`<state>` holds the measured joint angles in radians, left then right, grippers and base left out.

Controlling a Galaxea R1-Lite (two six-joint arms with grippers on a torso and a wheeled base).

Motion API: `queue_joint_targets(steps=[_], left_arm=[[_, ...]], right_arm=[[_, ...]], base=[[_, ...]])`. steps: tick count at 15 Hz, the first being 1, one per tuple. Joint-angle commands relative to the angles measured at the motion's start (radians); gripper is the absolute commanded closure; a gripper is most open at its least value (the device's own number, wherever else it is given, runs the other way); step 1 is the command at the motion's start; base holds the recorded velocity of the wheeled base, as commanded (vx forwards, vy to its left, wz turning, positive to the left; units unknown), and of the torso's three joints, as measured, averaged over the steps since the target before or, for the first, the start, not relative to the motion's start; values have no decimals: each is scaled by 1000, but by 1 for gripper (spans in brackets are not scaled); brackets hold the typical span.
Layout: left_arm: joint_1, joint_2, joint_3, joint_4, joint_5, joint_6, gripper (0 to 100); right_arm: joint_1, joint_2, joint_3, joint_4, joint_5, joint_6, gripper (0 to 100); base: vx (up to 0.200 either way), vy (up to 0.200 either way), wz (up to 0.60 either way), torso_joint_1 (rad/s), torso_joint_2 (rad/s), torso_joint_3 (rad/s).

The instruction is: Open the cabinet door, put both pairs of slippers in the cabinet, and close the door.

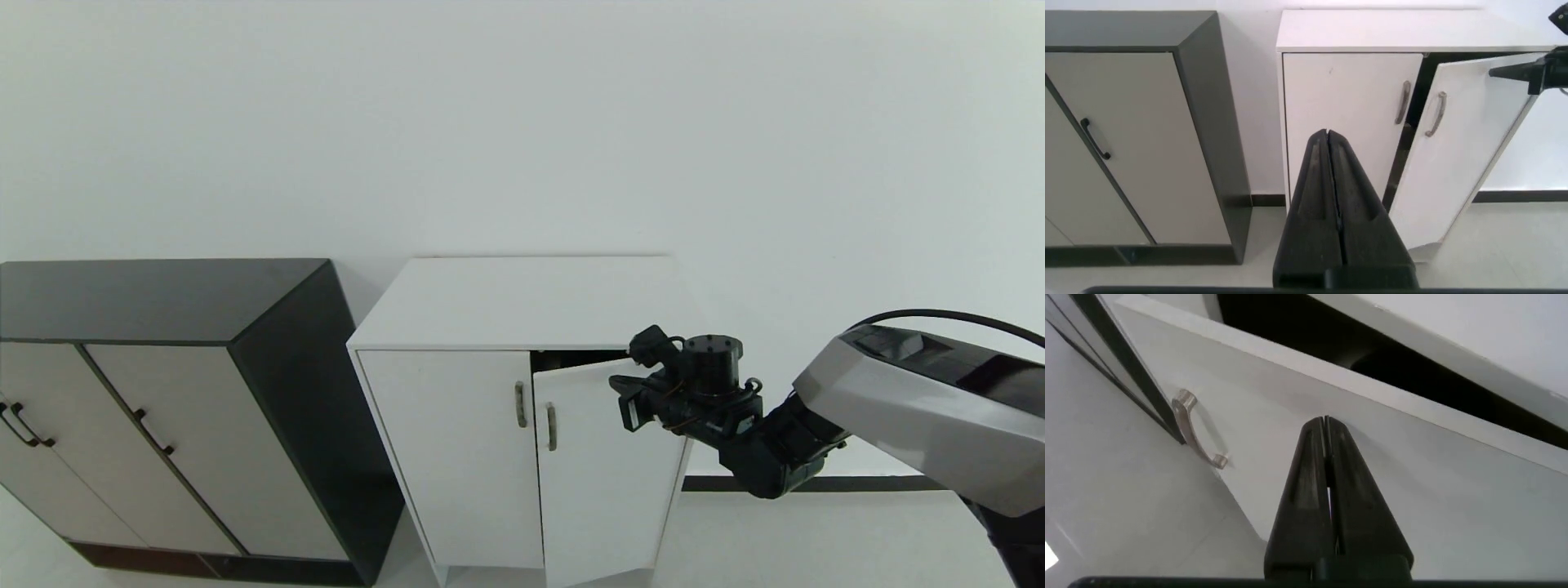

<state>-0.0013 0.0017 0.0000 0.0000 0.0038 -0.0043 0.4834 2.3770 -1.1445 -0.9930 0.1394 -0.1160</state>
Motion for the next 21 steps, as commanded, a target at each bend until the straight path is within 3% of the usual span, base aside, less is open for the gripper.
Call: queue_joint_targets(steps=[1, 21], left_arm=[[0, 0, 0, 0, 1, 0, 100], [0, 0, 0, 0, 1, 0, 100]], right_arm=[[-6, 27, -34, 10, 0, -1, 100], [-49, 67, -120, 43, 0, -1, 100]], base=[[0, 0, 0, 0, 0, 0], [0, 0, 0, 0, 0, 0]])
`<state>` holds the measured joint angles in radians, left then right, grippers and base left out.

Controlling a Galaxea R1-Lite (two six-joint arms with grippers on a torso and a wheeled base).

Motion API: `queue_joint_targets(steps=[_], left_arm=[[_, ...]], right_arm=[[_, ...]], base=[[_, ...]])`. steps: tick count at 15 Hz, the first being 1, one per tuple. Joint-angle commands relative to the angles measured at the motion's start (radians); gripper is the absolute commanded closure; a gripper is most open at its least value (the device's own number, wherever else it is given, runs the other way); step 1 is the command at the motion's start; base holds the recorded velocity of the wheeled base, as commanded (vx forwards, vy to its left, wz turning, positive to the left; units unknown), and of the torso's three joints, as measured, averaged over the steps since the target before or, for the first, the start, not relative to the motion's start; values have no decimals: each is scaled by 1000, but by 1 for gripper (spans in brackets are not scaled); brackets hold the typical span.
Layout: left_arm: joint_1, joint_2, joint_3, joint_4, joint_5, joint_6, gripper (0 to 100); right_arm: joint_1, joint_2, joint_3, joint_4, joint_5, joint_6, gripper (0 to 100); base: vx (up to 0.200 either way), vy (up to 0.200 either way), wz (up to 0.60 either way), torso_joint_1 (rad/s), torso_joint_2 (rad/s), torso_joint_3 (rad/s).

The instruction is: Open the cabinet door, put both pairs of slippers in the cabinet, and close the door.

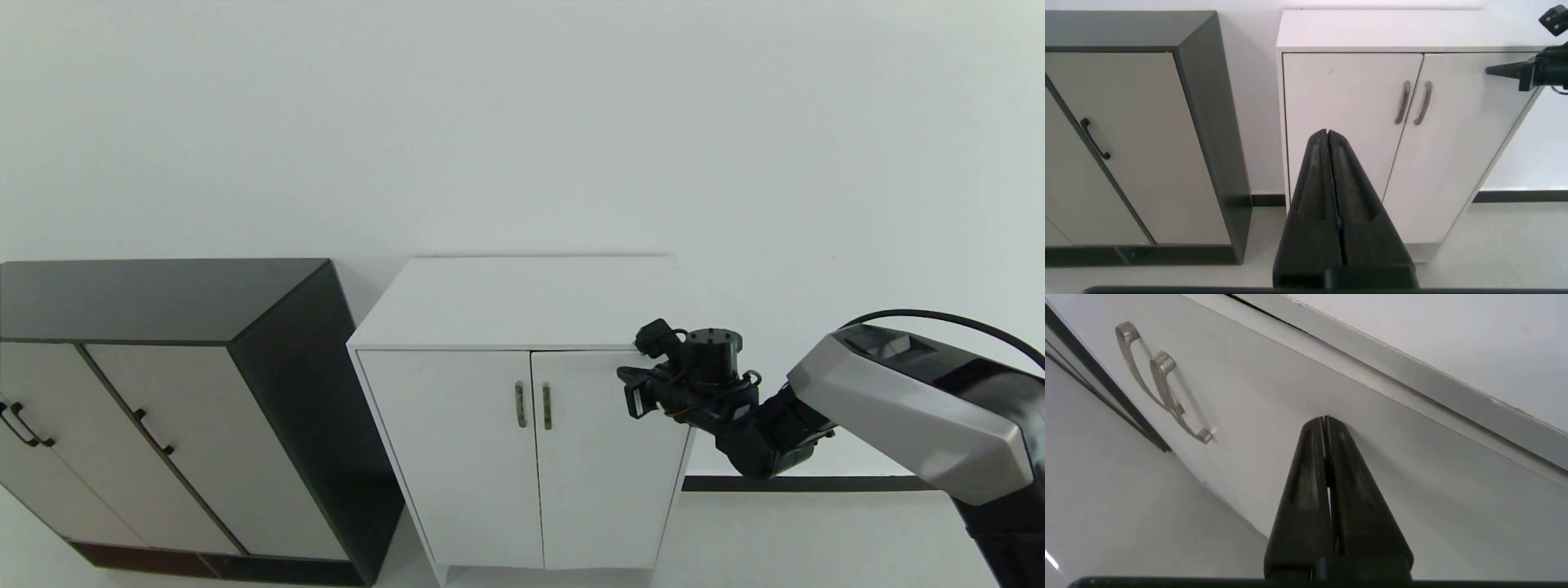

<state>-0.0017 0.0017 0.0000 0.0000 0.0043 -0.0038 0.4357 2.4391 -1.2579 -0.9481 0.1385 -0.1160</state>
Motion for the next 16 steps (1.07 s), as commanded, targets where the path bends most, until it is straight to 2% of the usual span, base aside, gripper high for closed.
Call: queue_joint_targets(steps=[1, 11, 14, 16], left_arm=[[0, 0, 0, 0, 0, -1, 100], [0, 0, 0, 0, 0, -1, 100], [0, 0, 0, 0, 0, -1, 100], [0, 0, 0, 0, 0, -1, 100]], right_arm=[[-3, 4, -11, -1, 1, -1, 100], [-11, 11, -31, -1, 0, -1, 100], [-9, -23, 17, -8, 0, -2, 100], [-9, -74, 94, -31, 1, -2, 100]], base=[[0, 0, 0, 0, 0, 0], [0, 0, 0, 0, 0, 0], [0, 0, 0, 0, 0, 0], [0, 0, 0, 0, 0, 0]])
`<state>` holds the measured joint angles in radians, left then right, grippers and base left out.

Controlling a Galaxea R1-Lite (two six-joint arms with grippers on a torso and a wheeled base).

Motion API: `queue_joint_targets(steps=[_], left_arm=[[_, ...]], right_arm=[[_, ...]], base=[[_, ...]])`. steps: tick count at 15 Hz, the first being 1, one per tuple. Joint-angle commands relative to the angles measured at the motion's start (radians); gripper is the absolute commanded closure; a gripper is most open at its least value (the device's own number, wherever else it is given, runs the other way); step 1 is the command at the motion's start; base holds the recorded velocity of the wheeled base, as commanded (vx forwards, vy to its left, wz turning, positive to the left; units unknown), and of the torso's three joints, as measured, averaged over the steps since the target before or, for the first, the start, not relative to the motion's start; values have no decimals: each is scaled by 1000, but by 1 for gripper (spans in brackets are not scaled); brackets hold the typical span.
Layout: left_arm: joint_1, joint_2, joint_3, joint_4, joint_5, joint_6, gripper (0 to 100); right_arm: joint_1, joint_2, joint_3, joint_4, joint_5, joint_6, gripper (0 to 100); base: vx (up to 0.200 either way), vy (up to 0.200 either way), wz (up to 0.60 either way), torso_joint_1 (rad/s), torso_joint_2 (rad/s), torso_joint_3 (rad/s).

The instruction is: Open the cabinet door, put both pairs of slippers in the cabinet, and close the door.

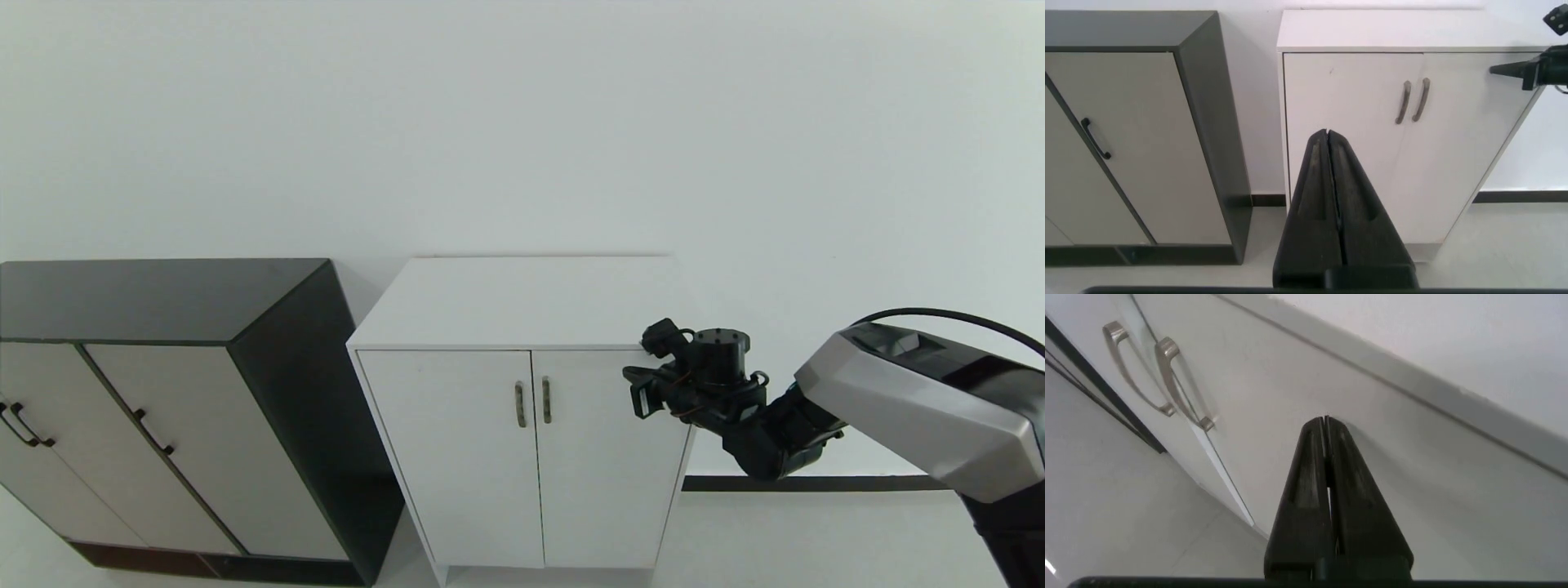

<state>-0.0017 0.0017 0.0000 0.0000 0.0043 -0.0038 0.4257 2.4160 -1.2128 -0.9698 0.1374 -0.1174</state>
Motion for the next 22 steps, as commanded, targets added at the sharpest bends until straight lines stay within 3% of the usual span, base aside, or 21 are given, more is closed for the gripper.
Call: queue_joint_targets(steps=[1, 4, 9, 14, 16, 19, 22], left_arm=[[0, 0, 0, 0, 0, -1, 100], [0, 0, 0, 0, 0, -1, 100], [0, 0, 0, 0, 0, -1, 100], [0, 0, 0, 0, 0, -1, 100], [0, 0, 0, 0, 0, -1, 100], [0, 0, 0, 0, 0, -1, 100], [0, 0, 0, 0, 0, -1, 100]], right_arm=[[1, -75, 93, -40, 1, -1, 100], [-7, -146, 239, -119, -1, -2, 100], [-47, -334, 627, -362, -2, -5, 100], [-157, -426, 1000, -601, 7, -31, 100], [-214, -489, 1125, -601, 76, -67, 100], [-269, -624, 1213, -586, 85, -79, 100], [-315, -798, 1213, -371, 90, -79, 100]], base=[[0, 0, 0, 0, 0, 0], [0, 0, 0, 0, 0, 0], [0, 0, 0, 0, 0, 0], [0, 0, 0, 0, 0, 0], [0, 0, 0, 0, 0, 0], [0, 0, 0, 0, 0, 0], [0, 0, 0, 0, 0, 0]])
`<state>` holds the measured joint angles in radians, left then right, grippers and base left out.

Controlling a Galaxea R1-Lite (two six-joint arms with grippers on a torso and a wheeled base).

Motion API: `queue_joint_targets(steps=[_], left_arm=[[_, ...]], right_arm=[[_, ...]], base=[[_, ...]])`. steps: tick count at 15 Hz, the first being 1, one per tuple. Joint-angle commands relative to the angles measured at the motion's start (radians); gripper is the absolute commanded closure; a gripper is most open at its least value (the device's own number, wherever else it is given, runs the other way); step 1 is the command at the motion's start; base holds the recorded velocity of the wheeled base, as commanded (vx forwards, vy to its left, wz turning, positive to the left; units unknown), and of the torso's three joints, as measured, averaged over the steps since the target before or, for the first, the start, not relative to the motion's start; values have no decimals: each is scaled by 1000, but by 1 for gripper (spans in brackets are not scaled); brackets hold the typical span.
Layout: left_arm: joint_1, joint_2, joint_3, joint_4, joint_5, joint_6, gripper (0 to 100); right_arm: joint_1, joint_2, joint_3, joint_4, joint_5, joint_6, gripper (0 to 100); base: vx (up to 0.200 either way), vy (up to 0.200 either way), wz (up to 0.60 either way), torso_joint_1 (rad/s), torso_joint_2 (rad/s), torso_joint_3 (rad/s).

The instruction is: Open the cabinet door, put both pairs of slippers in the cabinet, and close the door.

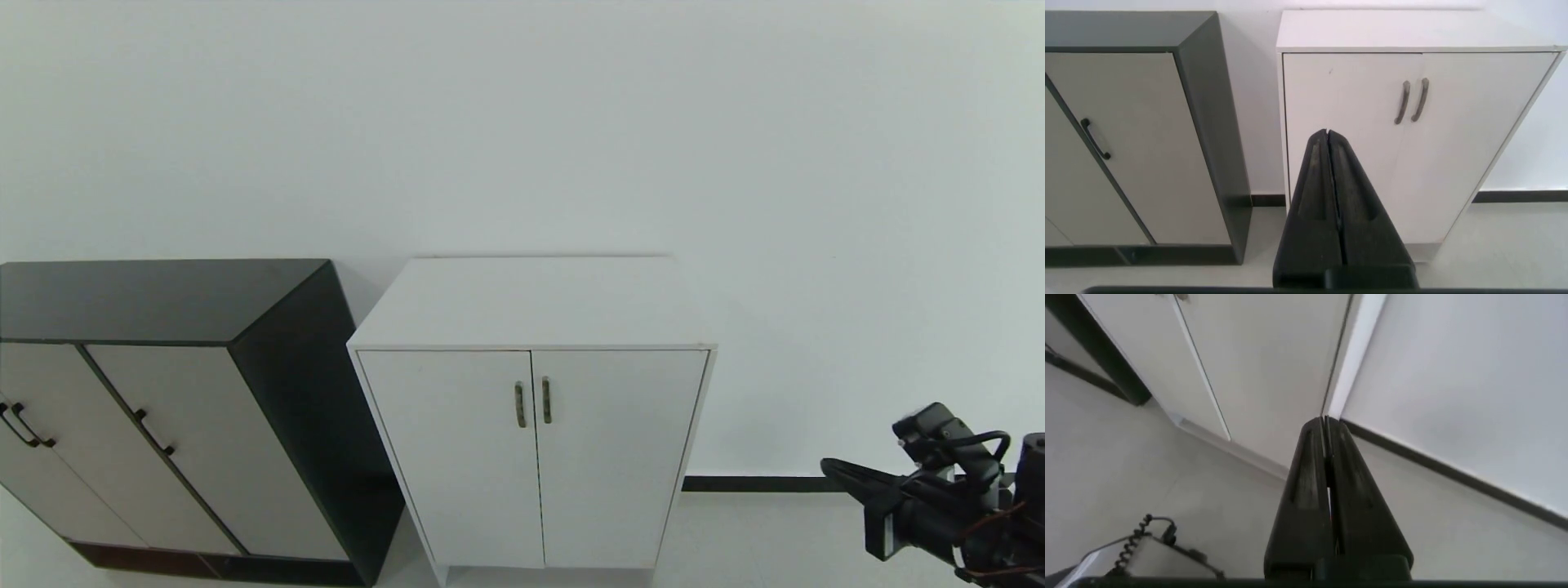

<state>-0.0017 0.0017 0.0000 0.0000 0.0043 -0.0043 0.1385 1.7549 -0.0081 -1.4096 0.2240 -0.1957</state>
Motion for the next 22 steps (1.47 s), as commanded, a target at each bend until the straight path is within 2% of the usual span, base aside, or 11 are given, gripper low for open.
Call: queue_joint_targets(steps=[1, 4, 7, 11, 14, 18, 21, 22], left_arm=[[0, 0, 0, 0, 0, 0, 100], [0, 0, 0, 0, 0, 0, 100], [0, 0, 0, 0, 0, 0, 100], [0, 0, 0, 0, 0, 0, 100], [0, 0, 0, 0, 0, 0, 100], [0, 0, 0, 0, 0, 0, 100], [0, 0, 0, 0, 0, 0, 100], [0, 0, 0, 0, 0, 0, 100]], right_arm=[[-33, -262, 8, 241, 8, -1, 100], [-36, -545, 8, 620, 11, 6, 100], [-132, -772, 8, 942, 9, 4, 100], [-217, -973, 8, 1196, 8, 18, 100], [-280, -1068, 8, 1250, 6, 70, 100], [-422, -1131, 8, 1279, 8, 91, 100], [-410, -1149, 8, 1296, 23, 88, 100], [-373, -1160, 8, 1298, 49, 90, 100]], base=[[0, 0, 0, 0, 0, 0], [0, 0, 0, 0, 0, 0], [0, 0, 0, 0, 0, 0], [0, 0, 0, 0, 0, 0], [0, 0, 0, 0, 0, 0], [0, 0, 0, 0, 0, 0], [0, 0, 0, 0, 0, 0], [0, 0, 0, 0, 0, 0]])
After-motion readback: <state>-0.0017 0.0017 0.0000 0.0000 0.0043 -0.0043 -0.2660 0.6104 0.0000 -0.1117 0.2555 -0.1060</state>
